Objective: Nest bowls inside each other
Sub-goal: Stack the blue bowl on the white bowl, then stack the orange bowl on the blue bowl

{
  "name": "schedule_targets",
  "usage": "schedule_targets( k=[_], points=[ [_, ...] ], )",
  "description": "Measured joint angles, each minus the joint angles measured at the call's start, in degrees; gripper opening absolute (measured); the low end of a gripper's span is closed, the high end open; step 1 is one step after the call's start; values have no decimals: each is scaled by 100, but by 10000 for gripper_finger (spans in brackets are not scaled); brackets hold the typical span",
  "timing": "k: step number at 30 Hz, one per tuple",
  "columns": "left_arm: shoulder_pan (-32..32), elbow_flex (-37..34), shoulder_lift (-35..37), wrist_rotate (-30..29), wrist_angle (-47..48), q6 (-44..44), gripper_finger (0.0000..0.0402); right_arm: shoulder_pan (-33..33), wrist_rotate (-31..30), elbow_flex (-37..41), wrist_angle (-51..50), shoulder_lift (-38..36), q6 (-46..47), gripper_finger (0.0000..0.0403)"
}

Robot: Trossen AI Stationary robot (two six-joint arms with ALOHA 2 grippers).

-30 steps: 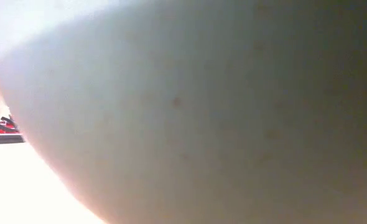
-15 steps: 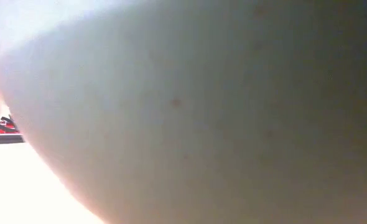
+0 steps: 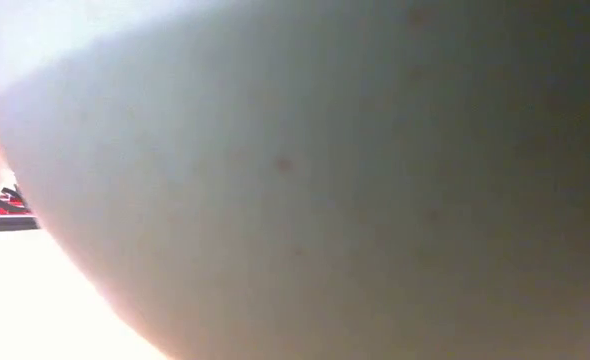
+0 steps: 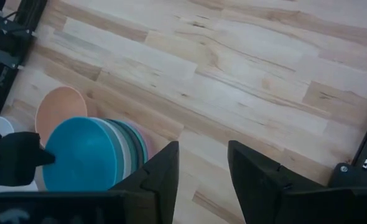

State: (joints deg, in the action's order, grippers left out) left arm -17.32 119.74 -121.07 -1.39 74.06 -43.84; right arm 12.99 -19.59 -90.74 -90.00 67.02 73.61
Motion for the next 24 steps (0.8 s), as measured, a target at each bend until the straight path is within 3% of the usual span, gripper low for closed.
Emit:
schedule_targets(
  k=[9,13,18,24],
  points=[
    [-48,4,343,-275,109,285,86,0,2,0,0,-2,8,159],
    [-19,11,501,-760,370,902,123,0,74,0,-2,-2,6,159],
    [320,-8,506,-64,790,1932,155,52,195,0,0,-2,24,160],
    [818,-565,737,173,701,2117,165,52,309,0,-1,-2,40,164]
  ],
)
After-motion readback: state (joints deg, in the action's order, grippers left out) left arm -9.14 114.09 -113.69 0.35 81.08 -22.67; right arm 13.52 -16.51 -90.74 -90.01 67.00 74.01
